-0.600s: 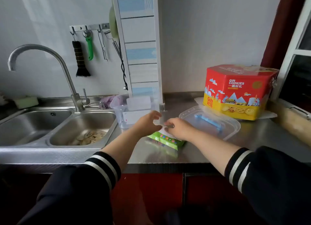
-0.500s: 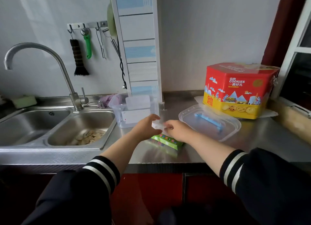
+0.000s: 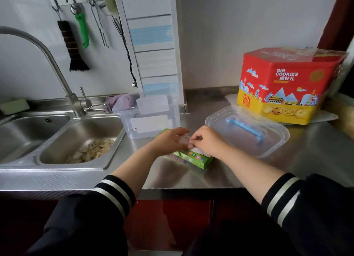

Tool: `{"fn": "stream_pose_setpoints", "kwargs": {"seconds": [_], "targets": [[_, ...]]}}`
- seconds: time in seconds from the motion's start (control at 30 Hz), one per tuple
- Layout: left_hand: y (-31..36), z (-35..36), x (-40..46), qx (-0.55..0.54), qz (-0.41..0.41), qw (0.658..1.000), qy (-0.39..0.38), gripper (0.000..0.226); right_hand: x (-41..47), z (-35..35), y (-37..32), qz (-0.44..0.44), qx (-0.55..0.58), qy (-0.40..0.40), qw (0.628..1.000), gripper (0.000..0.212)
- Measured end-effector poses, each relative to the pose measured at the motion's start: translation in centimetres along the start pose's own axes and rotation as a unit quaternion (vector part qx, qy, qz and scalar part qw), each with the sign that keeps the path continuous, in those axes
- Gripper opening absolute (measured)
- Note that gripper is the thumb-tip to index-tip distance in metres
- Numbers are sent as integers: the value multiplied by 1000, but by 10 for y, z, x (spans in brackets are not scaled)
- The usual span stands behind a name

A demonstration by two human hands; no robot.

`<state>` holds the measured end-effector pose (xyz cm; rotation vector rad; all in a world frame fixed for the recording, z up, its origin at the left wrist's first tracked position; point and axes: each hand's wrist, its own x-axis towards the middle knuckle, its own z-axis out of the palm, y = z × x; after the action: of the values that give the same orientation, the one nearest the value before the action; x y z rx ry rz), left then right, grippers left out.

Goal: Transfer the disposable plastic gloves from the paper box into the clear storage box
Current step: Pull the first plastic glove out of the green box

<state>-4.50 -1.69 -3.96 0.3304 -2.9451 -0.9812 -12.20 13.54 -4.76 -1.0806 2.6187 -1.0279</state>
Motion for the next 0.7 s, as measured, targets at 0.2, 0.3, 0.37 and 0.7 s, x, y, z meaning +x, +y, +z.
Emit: {"fn": "stream_pose_setpoints", "kwargs": {"seconds": [0.2, 0.3, 0.37, 0.7], "targets": [[-5, 4, 1, -23, -6, 1000, 3, 73, -6, 5, 2, -28, -18, 34, 999, 16], [-5, 6, -2, -23, -13, 1000, 8, 74, -9, 7, 3, -36, -12, 58, 998, 18], [-7, 9, -3, -18, -18, 1000, 14, 81, -13, 7, 3, -41, -10, 66, 997, 16], [-2, 11, -4, 11, -13, 1000, 21, 64, -20, 4, -9, -7, 15, 76, 997, 11]]}}
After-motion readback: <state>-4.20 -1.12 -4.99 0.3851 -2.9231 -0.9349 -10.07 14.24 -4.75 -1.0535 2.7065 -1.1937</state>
